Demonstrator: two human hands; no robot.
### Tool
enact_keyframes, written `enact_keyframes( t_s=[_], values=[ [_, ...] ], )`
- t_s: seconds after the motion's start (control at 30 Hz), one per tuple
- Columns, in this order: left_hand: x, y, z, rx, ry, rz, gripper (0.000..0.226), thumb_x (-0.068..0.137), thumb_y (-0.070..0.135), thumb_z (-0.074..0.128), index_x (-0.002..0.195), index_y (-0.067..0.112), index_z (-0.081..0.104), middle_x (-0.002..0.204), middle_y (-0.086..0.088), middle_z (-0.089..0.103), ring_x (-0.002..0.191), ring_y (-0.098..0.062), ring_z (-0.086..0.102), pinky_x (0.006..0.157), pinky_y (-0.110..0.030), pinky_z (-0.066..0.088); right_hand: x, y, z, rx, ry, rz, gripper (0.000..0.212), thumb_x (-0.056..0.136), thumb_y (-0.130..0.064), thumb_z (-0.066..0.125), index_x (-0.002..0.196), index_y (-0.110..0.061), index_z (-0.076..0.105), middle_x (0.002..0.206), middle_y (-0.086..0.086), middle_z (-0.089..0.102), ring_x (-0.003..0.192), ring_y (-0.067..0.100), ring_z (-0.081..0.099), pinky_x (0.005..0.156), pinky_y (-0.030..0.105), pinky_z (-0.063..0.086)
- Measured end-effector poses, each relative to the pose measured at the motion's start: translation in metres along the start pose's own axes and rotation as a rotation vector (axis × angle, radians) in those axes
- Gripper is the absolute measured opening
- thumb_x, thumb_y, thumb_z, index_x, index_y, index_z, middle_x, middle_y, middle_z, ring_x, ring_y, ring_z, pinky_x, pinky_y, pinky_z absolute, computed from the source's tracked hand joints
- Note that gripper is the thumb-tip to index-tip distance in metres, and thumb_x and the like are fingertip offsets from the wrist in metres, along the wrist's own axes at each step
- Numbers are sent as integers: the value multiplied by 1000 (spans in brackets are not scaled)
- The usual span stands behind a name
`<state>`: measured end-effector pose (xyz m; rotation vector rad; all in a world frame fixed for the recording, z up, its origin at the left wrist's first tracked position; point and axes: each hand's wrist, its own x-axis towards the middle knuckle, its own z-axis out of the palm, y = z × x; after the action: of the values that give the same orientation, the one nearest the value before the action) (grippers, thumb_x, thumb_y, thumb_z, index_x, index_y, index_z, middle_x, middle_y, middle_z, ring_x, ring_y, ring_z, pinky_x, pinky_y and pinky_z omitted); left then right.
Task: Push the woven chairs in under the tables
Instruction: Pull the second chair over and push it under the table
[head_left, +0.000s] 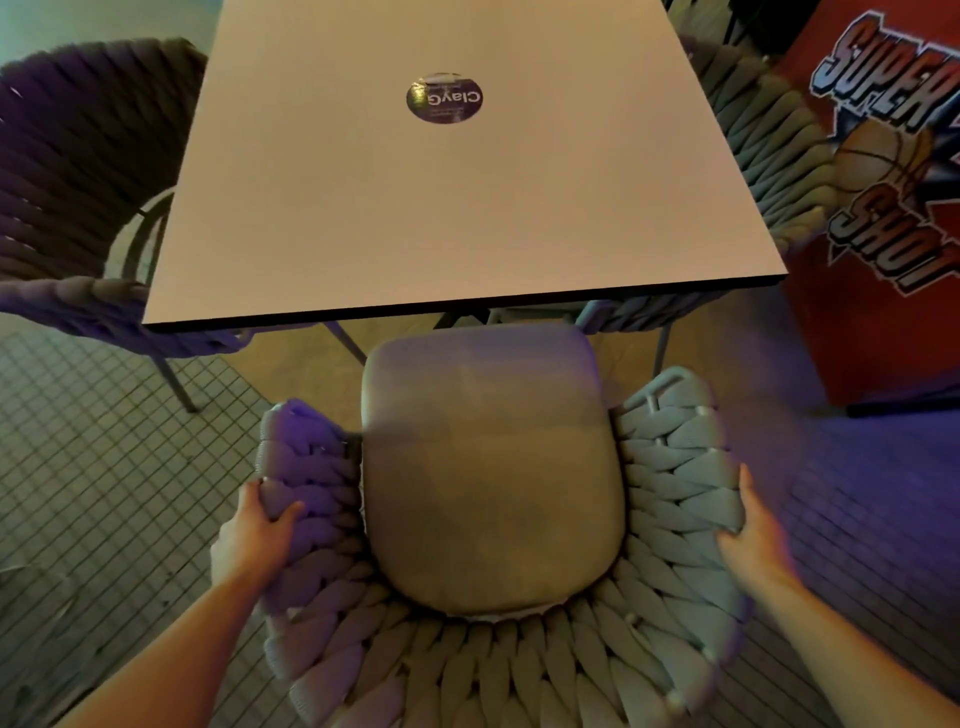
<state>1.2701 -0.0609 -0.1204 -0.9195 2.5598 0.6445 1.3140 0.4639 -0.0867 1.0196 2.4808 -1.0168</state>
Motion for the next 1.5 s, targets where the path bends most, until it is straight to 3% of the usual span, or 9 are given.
enact_keyframes(
  t_s=[0.17, 0.33, 0.53, 0.67, 1.13, 1.5],
  values=[
    [2, -1, -2, 15, -18, 12, 53, 81, 52, 61, 121, 27, 38, 108, -25, 65, 93, -47, 62, 71, -42, 43, -3, -5, 3, 14, 18, 22, 91, 81, 9, 55, 153, -24, 9, 136, 23, 48, 121, 39, 50, 103, 46, 41],
    [8, -2, -6, 27, -28, 26, 57, 80, 52, 61, 124, 26, 37, 111, -24, 64, 96, -47, 61, 71, -41, 42, -13, -4, 6, 2, 20, 44, 91, 81, 7, 53, 152, -30, 10, 133, 18, 53, 110, 38, 57, 92, 46, 49],
    [9, -2, -8, 37, -45, 31, 54, 80, 54, 61, 122, 28, 37, 110, -23, 65, 95, -46, 61, 71, -40, 41, -22, 8, 10, 49, 10, 42, 86, 86, 5, 52, 152, -28, 8, 142, 19, 42, 122, 36, 49, 103, 52, 41],
    [5, -1, -8, 21, -39, 30, 49, 81, 54, 60, 116, 29, 38, 106, -22, 65, 93, -46, 61, 70, -40, 41, -24, 6, 7, 35, 12, 38, 85, 87, 4, 53, 152, -28, 9, 140, 18, 44, 119, 36, 51, 99, 50, 44],
    [-8, -2, -13, 23, -37, 14, 55, 82, 50, 61, 124, 24, 37, 109, -24, 64, 95, -45, 60, 71, -40, 40, -24, 5, 5, -21, -2, 44, 84, 89, -1, 55, 152, -31, 9, 138, 17, 42, 107, 33, 56, 91, 46, 48],
    [-20, -7, -9, 15, -67, -22, 55, 82, 50, 60, 123, 23, 36, 108, -25, 63, 96, -48, 59, 78, -46, 45, -26, 14, 1, -67, 16, 46, 84, 88, -2, 57, 152, -31, 12, 140, 17, 43, 118, 37, 51, 95, 47, 43]
  ],
)
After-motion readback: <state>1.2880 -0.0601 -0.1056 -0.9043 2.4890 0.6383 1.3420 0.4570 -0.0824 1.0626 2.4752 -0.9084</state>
